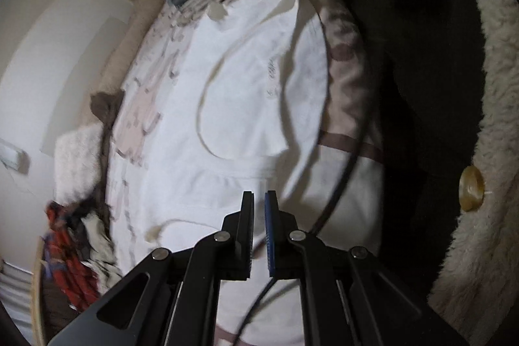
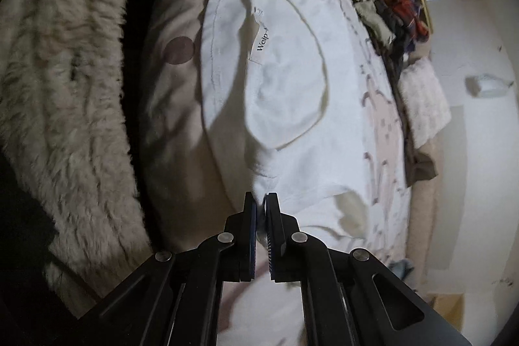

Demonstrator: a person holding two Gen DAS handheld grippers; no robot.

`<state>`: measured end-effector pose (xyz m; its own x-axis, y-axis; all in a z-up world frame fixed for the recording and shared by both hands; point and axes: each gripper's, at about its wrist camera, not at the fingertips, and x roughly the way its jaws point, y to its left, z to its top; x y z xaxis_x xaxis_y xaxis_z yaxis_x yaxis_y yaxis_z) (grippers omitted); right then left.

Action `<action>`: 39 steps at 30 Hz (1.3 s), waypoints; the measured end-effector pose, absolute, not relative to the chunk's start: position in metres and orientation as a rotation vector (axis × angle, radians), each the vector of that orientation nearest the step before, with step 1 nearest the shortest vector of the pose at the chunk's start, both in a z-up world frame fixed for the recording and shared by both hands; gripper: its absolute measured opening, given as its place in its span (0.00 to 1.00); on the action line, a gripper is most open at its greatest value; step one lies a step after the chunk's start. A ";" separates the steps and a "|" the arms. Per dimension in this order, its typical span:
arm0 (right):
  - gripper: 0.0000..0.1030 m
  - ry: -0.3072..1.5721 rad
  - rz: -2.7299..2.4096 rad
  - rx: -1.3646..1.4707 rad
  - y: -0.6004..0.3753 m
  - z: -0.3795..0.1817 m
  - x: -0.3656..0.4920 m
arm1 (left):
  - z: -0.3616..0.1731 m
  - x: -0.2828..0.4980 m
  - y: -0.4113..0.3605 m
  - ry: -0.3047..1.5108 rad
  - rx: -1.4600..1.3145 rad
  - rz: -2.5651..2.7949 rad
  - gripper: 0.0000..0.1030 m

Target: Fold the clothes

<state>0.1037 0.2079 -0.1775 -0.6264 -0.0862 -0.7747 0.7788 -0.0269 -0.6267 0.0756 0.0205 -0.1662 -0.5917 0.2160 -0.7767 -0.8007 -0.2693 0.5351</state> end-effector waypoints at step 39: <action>0.61 -0.618 -2.284 1.347 0.382 -0.133 -0.101 | -0.151 -0.152 -0.034 0.067 -1.307 2.467 0.49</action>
<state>-0.1011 0.3820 -0.1328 -0.4450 -0.5565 -0.7017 0.1265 -0.8147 0.5659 -0.1524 -0.0343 -0.1510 -0.5150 0.2801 -0.8102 -0.3236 -0.9387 -0.1188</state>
